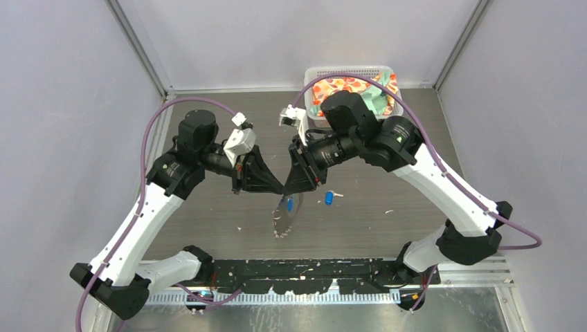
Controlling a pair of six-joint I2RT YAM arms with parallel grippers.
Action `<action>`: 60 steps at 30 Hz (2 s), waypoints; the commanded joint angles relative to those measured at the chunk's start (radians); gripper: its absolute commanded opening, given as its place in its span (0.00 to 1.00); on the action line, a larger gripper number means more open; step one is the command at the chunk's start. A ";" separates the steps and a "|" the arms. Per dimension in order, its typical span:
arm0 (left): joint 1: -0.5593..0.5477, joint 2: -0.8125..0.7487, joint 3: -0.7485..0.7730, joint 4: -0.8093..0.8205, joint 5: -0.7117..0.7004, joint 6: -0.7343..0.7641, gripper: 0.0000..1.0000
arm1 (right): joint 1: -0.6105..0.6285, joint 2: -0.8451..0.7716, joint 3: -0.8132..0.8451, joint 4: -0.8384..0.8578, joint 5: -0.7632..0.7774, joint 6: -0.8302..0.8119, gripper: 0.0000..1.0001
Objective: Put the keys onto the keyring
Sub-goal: Adjust the key on the keyring.
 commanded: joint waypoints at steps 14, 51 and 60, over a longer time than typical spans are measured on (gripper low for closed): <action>0.018 -0.126 -0.215 0.730 -0.162 -0.665 0.00 | -0.021 -0.514 -0.641 0.738 0.345 0.286 0.56; 0.018 -0.204 -0.278 0.840 -0.214 -0.687 0.00 | -0.025 -0.519 -0.622 0.684 0.250 0.271 0.36; 0.018 -0.213 -0.288 0.844 -0.243 -0.659 0.00 | -0.029 -0.544 -0.675 0.780 0.258 0.335 0.49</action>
